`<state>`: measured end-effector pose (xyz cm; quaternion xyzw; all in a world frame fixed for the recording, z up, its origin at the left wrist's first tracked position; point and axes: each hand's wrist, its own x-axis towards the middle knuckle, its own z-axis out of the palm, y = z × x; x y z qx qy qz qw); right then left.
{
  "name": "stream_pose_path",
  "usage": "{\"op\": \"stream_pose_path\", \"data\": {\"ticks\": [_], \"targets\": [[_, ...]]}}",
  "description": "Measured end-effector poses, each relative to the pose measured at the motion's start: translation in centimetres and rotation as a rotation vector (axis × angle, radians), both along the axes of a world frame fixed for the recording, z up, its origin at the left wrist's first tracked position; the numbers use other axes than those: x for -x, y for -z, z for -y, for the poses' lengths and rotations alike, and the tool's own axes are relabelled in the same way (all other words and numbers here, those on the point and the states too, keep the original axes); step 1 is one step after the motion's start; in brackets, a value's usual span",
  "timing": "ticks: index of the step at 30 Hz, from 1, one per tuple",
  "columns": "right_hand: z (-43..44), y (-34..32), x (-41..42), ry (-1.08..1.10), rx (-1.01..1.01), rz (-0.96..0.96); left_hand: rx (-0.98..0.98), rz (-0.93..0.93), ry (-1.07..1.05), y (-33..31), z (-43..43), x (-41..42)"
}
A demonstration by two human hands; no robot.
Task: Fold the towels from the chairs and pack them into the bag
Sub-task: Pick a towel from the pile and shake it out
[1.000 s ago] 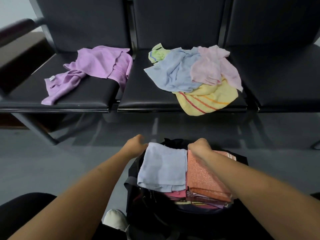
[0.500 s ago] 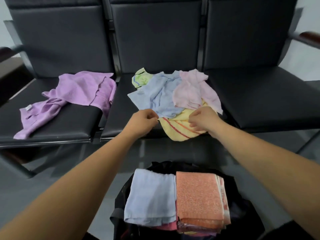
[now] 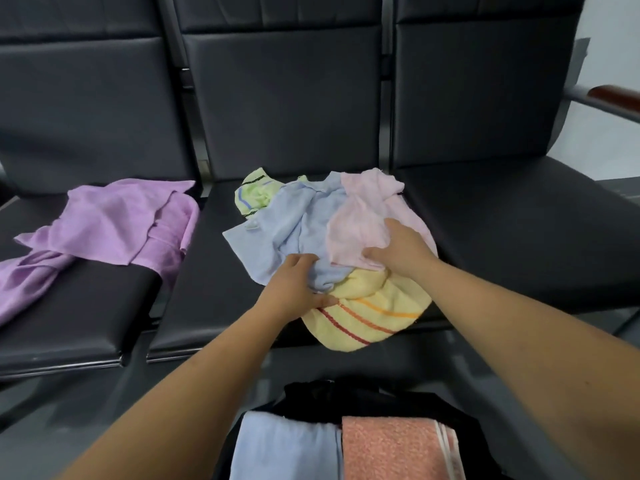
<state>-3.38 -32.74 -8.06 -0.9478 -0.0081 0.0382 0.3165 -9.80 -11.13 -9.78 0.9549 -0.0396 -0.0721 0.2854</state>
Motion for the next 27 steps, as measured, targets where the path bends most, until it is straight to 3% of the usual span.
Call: {"op": "stream_pose_path", "data": {"ticks": [5, 11, 15, 20, 24, 27], "targets": [[0.5, 0.0, -0.9, 0.082, -0.005, 0.148, 0.049, 0.046, 0.024, 0.7, -0.5, 0.0], [-0.3, -7.5, 1.3, 0.062, -0.417, 0.249, 0.133, -0.028, -0.037, -1.6, -0.4, 0.2], [-0.5, -14.0, 4.4, -0.055, -0.511, 0.283, 0.448, 0.163, -0.153, -7.4, 0.5, 1.5], [-0.2, -21.1, 8.7, -0.107, -0.907, 0.221, 0.78, 0.219, 0.013, -17.2, 2.1, 4.9], [0.0, -26.3, 12.1, -0.21, -1.014, 0.23, 0.779, 0.218, 0.232, -22.9, 2.5, 7.8], [0.4, -29.3, 14.2, -0.256, -1.01, 0.262, 0.735, 0.312, 0.241, -26.0, 2.6, 10.0]]}}
